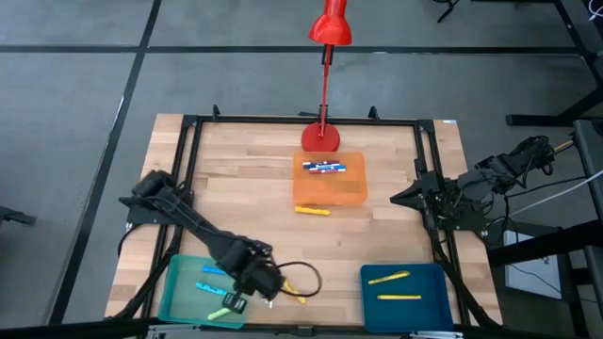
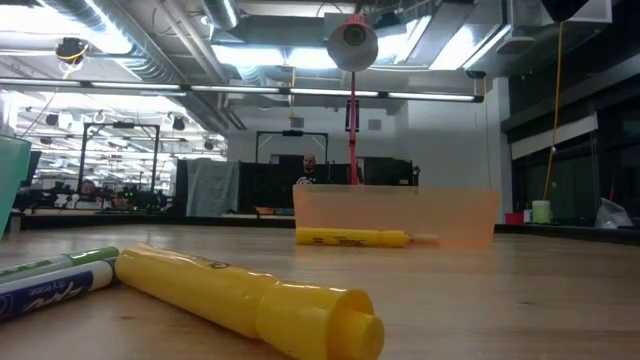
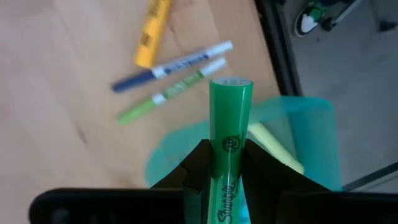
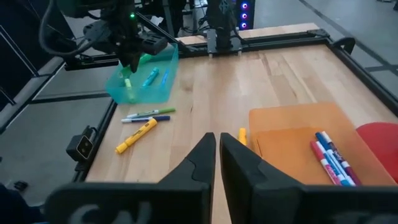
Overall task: Pick & Place Markers
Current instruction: Put the green highlighter pen into the green bin, then put the top yellow highlighter pen into the green bin
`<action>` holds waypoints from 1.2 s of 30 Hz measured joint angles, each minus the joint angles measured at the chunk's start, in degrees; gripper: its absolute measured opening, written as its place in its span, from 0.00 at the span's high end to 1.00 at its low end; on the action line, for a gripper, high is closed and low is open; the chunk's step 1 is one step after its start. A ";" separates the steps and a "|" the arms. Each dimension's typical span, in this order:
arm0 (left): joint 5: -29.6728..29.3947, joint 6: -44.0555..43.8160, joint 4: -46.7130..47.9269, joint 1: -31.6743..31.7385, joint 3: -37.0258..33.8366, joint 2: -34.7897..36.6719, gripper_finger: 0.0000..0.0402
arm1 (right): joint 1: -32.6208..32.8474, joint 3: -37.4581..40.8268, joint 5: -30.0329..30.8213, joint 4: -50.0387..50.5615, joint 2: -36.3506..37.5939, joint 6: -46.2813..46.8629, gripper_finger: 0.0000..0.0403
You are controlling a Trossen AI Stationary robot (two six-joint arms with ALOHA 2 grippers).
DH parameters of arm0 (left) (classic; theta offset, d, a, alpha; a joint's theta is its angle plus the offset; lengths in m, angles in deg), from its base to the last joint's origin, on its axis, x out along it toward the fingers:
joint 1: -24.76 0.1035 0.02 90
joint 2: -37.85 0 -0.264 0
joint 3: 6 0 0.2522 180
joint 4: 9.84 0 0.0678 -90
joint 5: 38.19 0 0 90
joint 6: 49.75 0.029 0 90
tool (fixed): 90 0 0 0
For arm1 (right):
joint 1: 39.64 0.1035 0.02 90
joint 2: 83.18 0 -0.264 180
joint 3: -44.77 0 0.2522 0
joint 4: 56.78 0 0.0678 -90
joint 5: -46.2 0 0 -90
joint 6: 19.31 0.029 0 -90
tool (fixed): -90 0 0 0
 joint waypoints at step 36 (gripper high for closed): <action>-6.62 -15.44 -12.66 -12.66 -29.57 17.16 0.51 | -0.04 0.00 3.58 0.02 0.00 11.35 0.94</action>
